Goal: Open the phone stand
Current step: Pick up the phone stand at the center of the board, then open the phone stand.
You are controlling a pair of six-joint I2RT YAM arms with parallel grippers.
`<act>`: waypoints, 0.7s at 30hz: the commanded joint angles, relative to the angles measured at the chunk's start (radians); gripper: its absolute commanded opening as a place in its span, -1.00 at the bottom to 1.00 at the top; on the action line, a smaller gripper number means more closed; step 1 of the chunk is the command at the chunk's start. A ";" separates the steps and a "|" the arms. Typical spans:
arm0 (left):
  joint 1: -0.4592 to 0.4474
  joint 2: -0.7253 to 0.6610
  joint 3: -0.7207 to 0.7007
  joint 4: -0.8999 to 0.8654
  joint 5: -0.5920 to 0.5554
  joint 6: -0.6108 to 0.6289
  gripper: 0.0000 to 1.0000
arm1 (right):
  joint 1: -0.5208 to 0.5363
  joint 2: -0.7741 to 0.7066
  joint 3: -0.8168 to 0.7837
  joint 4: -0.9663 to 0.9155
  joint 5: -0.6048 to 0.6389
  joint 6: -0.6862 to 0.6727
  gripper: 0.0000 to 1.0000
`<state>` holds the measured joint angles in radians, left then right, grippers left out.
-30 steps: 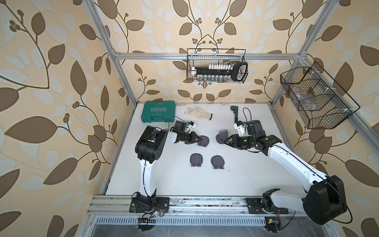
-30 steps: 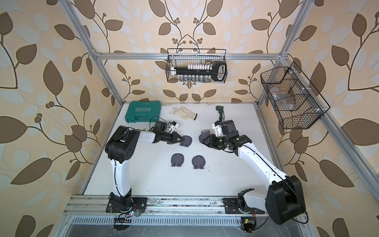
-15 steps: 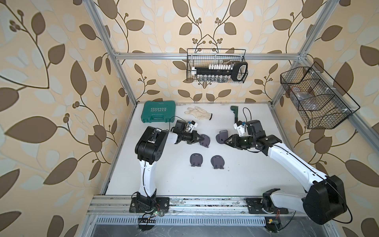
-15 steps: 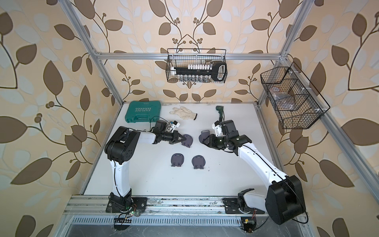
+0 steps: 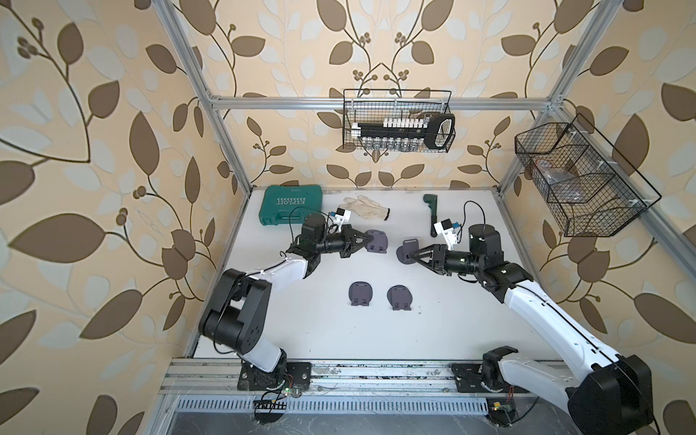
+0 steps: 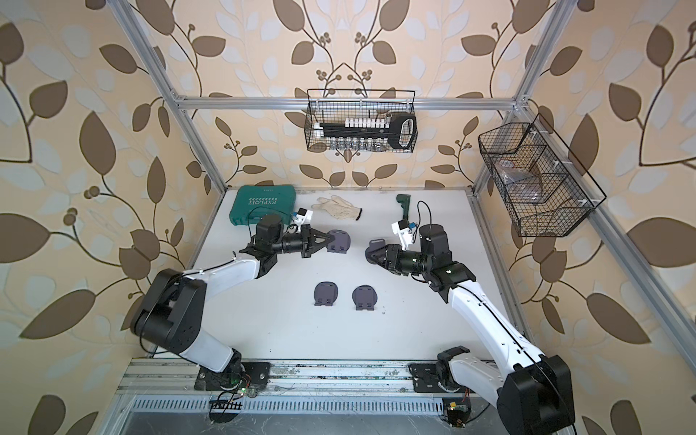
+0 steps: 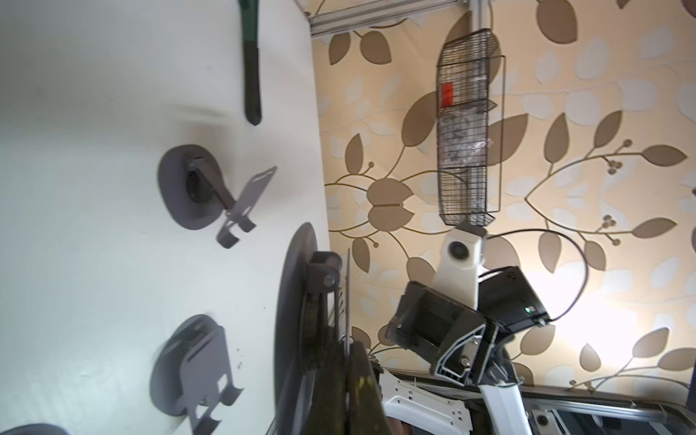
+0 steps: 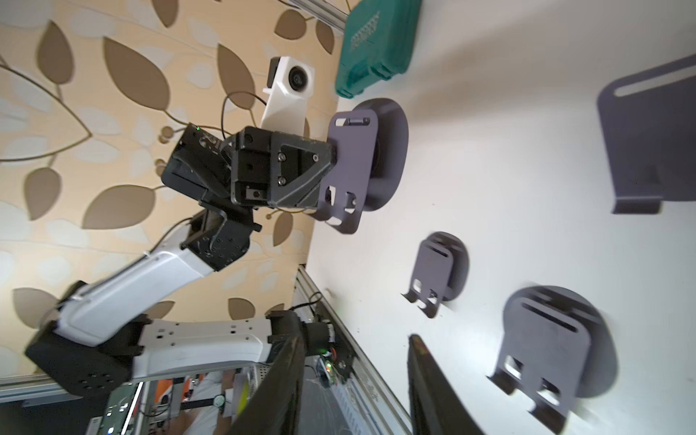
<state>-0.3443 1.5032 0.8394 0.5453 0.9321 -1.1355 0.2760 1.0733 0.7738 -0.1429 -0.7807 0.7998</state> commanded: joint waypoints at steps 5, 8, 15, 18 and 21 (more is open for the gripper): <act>-0.081 -0.220 0.029 -0.126 -0.036 -0.006 -1.00 | 0.052 -0.060 -0.066 0.307 -0.097 0.195 -0.15; -0.109 -0.250 0.032 -0.152 -0.052 -0.006 -1.00 | 0.075 -0.063 -0.050 0.303 -0.096 0.194 -0.16; -0.127 -0.290 0.038 -0.197 -0.082 0.014 -1.00 | 0.105 -0.080 -0.046 0.325 -0.099 0.189 -0.24; -0.127 -0.297 0.041 -0.202 -0.088 0.017 -1.00 | 0.120 -0.091 -0.058 0.287 -0.084 0.164 -0.28; -0.126 -0.305 0.048 -0.208 -0.088 0.022 -1.00 | 0.123 -0.111 -0.094 0.271 -0.062 0.159 -0.30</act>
<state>-0.4706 1.2434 0.8402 0.3069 0.8528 -1.1339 0.3927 0.9867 0.7078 0.1467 -0.8608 0.9794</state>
